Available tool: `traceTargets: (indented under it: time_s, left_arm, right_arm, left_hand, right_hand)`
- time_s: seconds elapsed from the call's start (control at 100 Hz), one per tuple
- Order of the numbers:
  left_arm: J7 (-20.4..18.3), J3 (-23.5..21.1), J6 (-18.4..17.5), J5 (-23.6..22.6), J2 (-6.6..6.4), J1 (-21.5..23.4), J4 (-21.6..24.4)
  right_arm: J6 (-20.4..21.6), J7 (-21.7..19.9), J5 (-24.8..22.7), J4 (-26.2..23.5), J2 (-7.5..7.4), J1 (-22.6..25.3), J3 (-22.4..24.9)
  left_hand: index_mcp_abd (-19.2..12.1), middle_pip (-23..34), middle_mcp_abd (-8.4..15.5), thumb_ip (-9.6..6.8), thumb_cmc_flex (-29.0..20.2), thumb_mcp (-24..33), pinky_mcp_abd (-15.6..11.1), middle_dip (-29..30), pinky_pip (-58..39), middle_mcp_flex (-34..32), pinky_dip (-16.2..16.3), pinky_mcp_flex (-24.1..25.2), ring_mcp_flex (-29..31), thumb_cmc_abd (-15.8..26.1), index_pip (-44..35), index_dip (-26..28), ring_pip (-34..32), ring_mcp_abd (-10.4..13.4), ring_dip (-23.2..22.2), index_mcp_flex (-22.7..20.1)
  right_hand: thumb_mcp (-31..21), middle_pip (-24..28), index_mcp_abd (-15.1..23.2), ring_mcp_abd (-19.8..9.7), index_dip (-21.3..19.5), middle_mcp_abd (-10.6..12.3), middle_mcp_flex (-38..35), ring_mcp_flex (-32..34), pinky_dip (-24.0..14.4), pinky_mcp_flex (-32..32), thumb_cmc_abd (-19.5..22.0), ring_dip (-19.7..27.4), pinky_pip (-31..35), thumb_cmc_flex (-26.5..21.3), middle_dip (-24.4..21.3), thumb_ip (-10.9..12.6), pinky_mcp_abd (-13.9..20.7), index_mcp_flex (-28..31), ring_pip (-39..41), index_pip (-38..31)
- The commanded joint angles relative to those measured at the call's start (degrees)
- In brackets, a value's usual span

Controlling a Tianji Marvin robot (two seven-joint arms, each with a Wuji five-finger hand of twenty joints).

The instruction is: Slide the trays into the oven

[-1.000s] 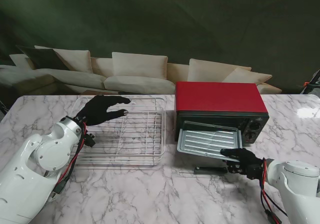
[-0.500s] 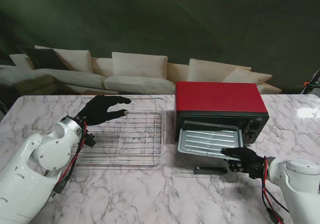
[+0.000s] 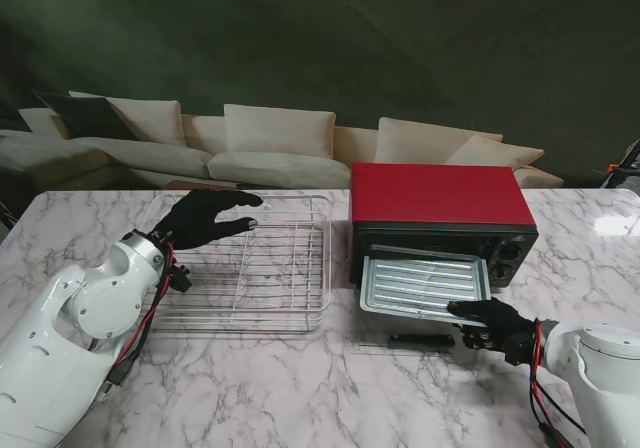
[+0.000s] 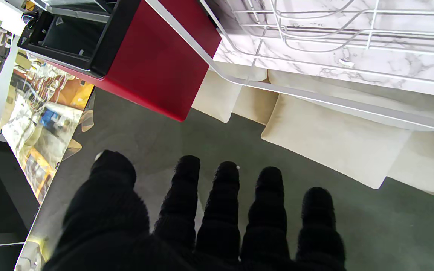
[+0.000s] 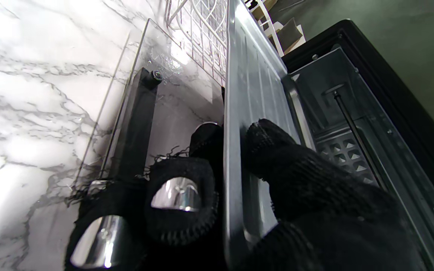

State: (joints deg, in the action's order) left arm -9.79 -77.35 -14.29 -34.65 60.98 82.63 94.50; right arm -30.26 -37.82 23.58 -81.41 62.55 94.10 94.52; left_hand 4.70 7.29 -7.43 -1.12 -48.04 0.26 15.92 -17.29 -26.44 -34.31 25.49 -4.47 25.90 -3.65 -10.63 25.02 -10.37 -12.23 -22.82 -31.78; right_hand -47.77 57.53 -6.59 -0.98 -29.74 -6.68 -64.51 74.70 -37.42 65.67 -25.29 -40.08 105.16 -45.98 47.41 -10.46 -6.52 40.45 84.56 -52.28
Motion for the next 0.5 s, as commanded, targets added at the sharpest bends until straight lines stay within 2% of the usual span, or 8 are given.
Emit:
traceTargets:
  time_s: [0.0, 0.49]
  left_arm:
    - [-0.8, 0.2, 0.0, -0.1, -0.01, -0.2, -0.3]
    - [-1.0, 0.5, 0.3, -0.1, -0.04, -0.3, -0.3]
  right_arm:
    - [0.1, -0.6, -0.4, 0.6, -0.30, 0.3, 0.1]
    - [0.3, -3.4, -2.0, 3.1, -1.07, -3.1, -2.1]
  left_hand:
    - [0.7, 0.2, -0.1, 0.95, -1.4, -1.6, 1.9, -0.3, 0.4, -0.7, 0.8, 1.0, 0.8, 2.2, -0.3, 0.5, -0.2, -0.4, -0.7, -1.4]
    - [0.7, 0.2, -0.1, 0.94, -1.5, -1.6, 1.8, -0.3, 0.6, -0.8, 0.8, 1.1, 0.7, 2.3, -0.2, 0.5, -0.2, -0.4, -0.6, -1.4]
  right_hand:
    - [-2.5, 4.8, 9.9, -4.4, -3.1, 0.9, -0.8, 1.0, 0.5, 3.7, 2.9, 0.1, 14.7, -2.5, 1.6, 3.6, 9.6, 2.0, 2.8, -3.9]
    - [-2.3, 4.7, 10.7, -4.5, -3.5, 1.3, -0.8, 0.9, 0.8, 3.6, 3.1, 0.2, 14.8, -2.3, 1.9, 3.8, 9.6, 2.0, 2.9, -3.8]
